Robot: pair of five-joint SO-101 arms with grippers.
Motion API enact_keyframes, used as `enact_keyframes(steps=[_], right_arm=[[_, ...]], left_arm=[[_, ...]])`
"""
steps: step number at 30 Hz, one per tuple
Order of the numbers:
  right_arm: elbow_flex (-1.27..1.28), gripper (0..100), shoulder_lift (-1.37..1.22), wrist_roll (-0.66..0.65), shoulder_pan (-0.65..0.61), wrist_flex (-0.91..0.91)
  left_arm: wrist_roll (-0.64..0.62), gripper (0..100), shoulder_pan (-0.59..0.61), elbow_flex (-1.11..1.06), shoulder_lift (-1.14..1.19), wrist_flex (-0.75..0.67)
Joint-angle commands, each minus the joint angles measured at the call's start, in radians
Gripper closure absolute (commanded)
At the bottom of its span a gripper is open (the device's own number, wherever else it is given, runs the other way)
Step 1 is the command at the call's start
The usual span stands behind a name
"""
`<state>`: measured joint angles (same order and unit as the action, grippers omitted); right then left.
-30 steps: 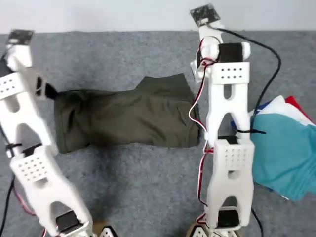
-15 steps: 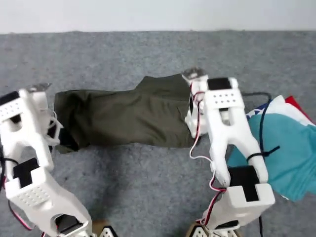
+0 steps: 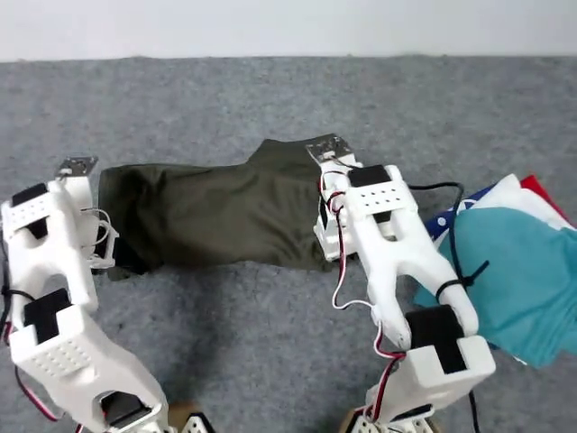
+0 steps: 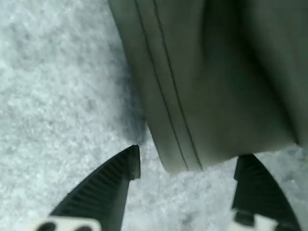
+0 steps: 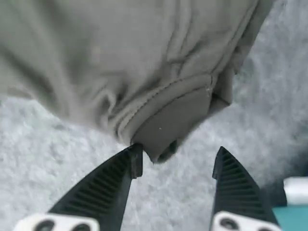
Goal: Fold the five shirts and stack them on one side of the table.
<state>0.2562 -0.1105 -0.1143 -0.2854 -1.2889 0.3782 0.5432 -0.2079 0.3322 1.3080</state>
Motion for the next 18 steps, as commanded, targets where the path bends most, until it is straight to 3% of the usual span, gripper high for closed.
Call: enact_keyframes(steps=[1, 11, 16, 18], right_arm=[[-0.003, 75.4, -0.004, 0.023, -0.008, 0.047], [-0.005, 75.7, -0.148, 0.023, -0.041, 0.090], [-0.003, 76.2, -0.150, 0.017, -0.051, 0.091], [-0.003, 80.7, -0.150, 0.012, -0.050, 0.105]], left_arm=[[0.005, 69, -0.003, -0.056, -0.057, -0.080], [0.005, 69, -0.020, -0.105, 0.037, -0.152], [0.006, 77, -0.038, -0.079, 0.035, -0.149], [0.006, 83, -0.040, -0.050, 0.041, -0.152]])
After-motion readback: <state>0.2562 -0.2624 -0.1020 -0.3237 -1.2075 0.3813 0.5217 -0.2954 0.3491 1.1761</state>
